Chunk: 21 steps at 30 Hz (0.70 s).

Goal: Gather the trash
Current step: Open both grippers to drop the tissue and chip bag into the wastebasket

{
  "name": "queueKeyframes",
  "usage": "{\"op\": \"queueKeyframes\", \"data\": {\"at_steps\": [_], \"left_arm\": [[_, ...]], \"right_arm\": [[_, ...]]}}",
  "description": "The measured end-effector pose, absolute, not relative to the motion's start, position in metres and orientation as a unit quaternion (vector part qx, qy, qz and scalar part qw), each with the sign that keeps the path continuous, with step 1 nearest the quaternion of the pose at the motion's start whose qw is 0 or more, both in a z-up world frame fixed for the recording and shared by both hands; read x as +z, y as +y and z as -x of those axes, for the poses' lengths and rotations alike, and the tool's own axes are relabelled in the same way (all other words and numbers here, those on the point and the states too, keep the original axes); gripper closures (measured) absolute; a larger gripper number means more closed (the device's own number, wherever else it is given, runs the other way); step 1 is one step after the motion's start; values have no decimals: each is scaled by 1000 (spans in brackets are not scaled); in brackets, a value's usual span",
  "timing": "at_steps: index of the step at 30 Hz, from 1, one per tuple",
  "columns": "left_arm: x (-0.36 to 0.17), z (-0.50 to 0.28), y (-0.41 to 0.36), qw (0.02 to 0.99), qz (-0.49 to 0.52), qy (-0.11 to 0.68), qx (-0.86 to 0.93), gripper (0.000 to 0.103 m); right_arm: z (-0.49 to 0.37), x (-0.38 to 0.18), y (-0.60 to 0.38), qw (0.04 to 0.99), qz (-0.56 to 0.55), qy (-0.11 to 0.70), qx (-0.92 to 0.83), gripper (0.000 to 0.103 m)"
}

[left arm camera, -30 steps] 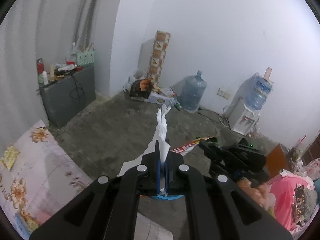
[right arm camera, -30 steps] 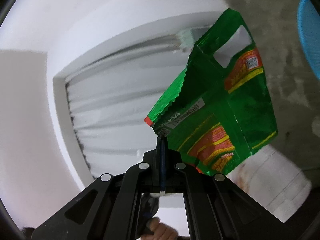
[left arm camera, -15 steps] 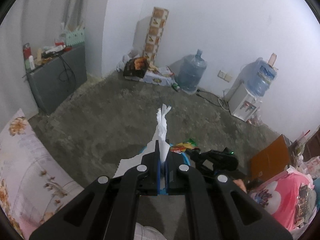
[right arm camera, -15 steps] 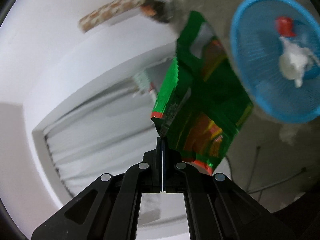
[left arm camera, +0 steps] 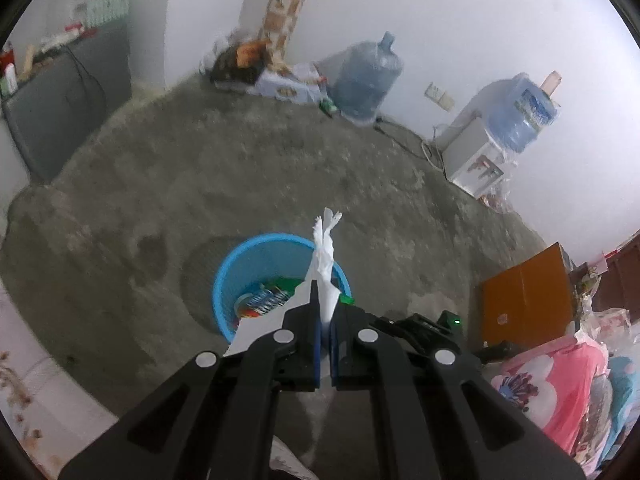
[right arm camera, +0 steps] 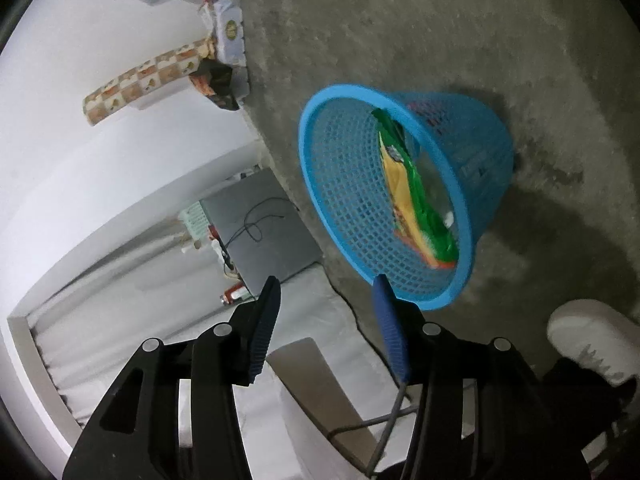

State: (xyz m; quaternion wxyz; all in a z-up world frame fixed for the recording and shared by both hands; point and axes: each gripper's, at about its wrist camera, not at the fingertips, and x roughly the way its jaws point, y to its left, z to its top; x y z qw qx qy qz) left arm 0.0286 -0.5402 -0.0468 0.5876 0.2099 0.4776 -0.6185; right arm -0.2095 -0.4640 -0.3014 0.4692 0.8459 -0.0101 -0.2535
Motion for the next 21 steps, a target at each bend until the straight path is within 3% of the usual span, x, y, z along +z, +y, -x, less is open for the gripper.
{"op": "queueKeyframes", "data": {"at_steps": [7,9,11,14,21], "left_arm": [[-89,6,-587,579,-249,480,-610,100],[-105,17,-599,580,-270,469,-609,91],[-120,23,-605,586,-296,466,-593,63],[-123,21,-600,598,-288,469,-582,56],[-82,7,-569,625,-260,453,-580,49]], "right_arm": [[244,-287,-476,484,-837,-17,-256,55],[247,-286,-472,483,-837,-19,-257,55],[249,-283,-468,483,-837,-18,-257,55],[245,-277,-465,487,-835,-16,-256,55],[224,-264,-457,511,-827,22,-233,55]]}}
